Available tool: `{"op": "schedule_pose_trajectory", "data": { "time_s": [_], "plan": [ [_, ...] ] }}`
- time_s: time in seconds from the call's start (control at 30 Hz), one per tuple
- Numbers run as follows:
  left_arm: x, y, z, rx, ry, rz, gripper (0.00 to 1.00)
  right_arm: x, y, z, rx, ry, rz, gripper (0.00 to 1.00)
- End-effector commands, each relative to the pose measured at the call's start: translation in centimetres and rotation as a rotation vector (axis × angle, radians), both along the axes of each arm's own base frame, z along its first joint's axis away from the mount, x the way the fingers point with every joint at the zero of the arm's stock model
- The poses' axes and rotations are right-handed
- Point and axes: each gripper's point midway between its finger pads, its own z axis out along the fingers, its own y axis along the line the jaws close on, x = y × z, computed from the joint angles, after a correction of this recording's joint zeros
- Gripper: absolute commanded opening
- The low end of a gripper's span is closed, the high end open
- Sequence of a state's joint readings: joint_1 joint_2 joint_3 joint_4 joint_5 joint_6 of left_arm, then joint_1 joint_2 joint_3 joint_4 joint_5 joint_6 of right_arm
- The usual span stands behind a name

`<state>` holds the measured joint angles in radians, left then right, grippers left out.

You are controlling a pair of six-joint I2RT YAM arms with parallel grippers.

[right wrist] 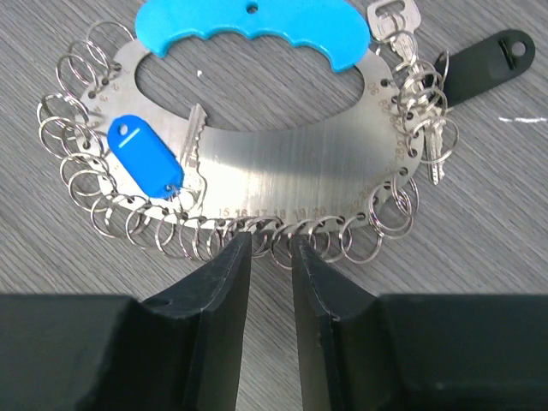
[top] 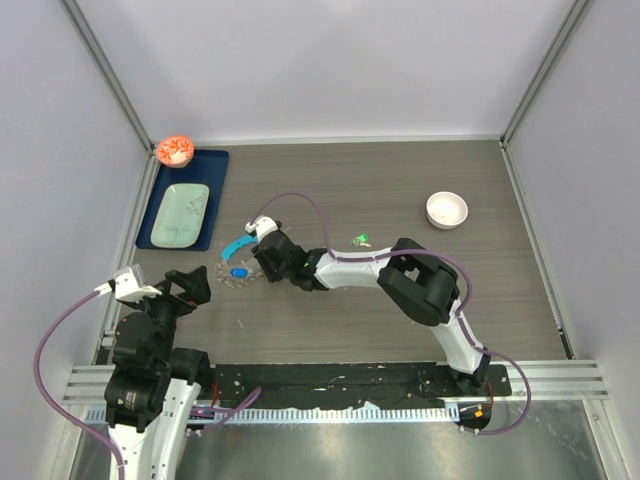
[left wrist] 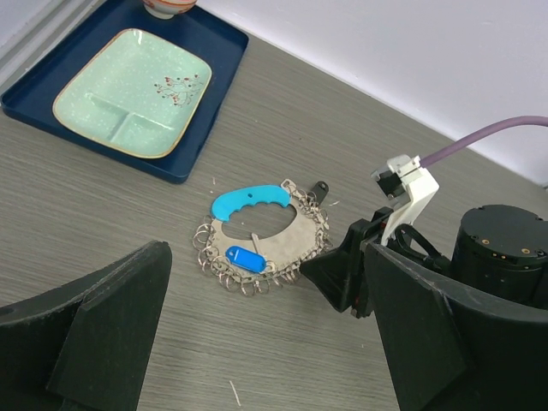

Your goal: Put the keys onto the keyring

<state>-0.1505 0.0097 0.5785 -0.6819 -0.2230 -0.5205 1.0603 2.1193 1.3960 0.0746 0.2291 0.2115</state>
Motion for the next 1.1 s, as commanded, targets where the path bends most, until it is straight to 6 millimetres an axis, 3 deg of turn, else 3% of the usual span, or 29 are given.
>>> {"op": "schedule_pose_trajectory", "data": {
  "time_s": [0.0,0.27,0.47,0.5,0.73,0.93,1.0,1.07],
  "plan": [
    [-0.5,-0.3,1.6,-0.01,-0.08,-0.021,1.0,0.9,2.6,2.9,0.09,-0.056,0.029,0.32],
    [-0.3,-0.5,1.3,-0.005,-0.061,-0.035,1.0,0.4,1.1,1.4,0.051,-0.038,0.013,0.35],
    [0.1,-0.6,1.0,-0.014,-0.046,-0.032,1.0,-0.7,-1.0,-0.1,0.007,-0.008,0.008,0.34],
    [0.7,-0.7,0.2,-0.01,-0.002,-0.029,1.0,-1.0,-1.6,-0.6,-0.009,0.001,0.008,0.33],
    [2.7,-1.9,-2.8,-0.033,0.172,-0.067,1.0,-2.5,-4.2,1.6,0.011,0.007,0.003,0.29],
    [4.2,-4.1,-5.0,-0.071,0.323,-0.151,1.0,-4.8,-5.5,1.5,0.019,0.056,0.062,0.27],
    [4.8,-5.0,-6.2,-0.09,0.39,-0.186,1.0,-5.5,-6.1,1.6,0.026,0.067,0.075,0.3],
    [5.4,-5.9,-7.3,-0.109,0.447,-0.222,1.0,-5.8,-6.4,3.6,0.062,0.046,0.082,0.39]
  ]
}}
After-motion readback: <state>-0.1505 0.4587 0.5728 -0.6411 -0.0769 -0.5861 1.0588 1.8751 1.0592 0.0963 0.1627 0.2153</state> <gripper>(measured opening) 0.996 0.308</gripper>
